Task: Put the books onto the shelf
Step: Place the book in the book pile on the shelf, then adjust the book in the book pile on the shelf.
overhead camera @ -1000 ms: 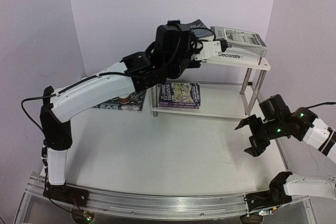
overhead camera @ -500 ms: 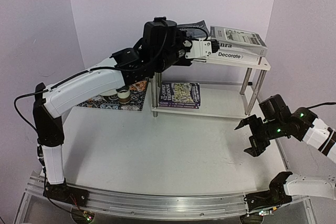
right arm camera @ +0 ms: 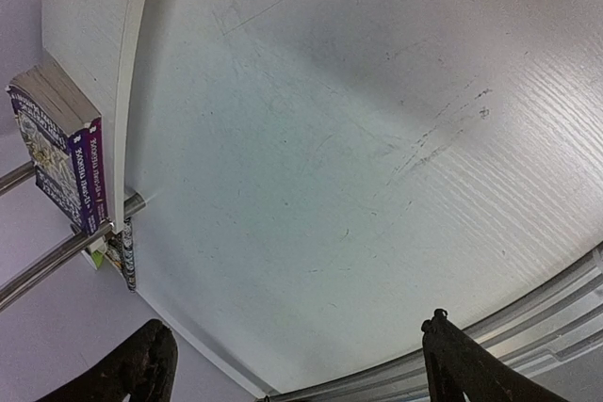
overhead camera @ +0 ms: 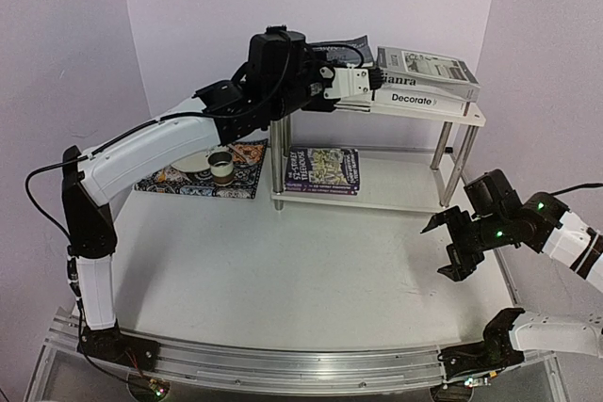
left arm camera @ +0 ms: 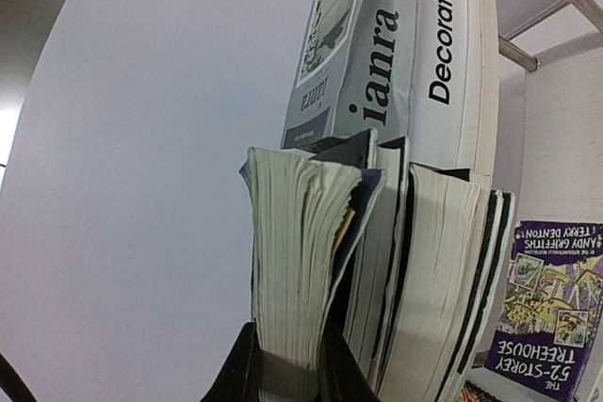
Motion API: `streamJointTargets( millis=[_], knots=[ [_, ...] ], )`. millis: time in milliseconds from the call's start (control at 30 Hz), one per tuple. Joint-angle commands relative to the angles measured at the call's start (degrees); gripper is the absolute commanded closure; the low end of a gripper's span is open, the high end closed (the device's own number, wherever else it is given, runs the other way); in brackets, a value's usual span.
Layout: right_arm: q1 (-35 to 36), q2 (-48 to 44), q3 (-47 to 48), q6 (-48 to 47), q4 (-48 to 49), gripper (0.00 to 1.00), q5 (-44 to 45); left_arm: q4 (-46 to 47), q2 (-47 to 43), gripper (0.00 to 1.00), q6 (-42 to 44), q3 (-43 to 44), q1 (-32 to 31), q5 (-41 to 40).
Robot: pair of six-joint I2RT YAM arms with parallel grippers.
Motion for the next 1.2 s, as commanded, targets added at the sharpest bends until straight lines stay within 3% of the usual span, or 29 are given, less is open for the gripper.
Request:
streamJointTargets(
  millis=[0,300,333,500,667,767,1000,1100,1167],
  knots=[
    [-0.3,0.3,1.3,0.8,-2.0,0.09,1.0,4.7,0.3,1.0,-0.9,4.4,0.3,3.0],
    [-0.3,-0.5,0.6,1.4,-2.0,0.09,1.1,4.8,3.9,1.0,-1.4,8.1,0.4,3.5],
    [-0.3,-0.7,0.6,1.4,-2.0,0.09,1.2,4.8,4.0,0.96,-1.7,8.2,0.4,3.2],
    [-0.3,-1.2,0.3,1.5,-2.0,0.09,1.2,4.7,3.6,0.36,-3.1,8.3,0.1,1.9],
    [-0.4,-1.1,0.4,1.3,-2.0,0.09,0.9,4.6,2.0,0.06,-3.6,7.0,-1.4,0.2],
    [-0.4,-0.5,0.8,1.0,-2.0,0.09,0.5,4.5,0.2,0.01,-5.5,4.2,-2.2,-0.1],
    [-0.4,-0.3,0.9,0.4,-2.0,0.09,-0.3,4.5,-4.9,0.0,-10.6,-2.6,-4.6,-3.3],
    [-0.4,-0.5,0.7,0.4,-2.0,0.09,-0.6,4.4,-8.4,0.0,-16.5,-5.0,-6.3,-4.5],
    [-0.4,-0.5,0.6,0.3,-2.0,0.09,-0.7,4.1,-11.2,0.01,-25.6,-6.6,-7.2,-5.0]
  ],
)
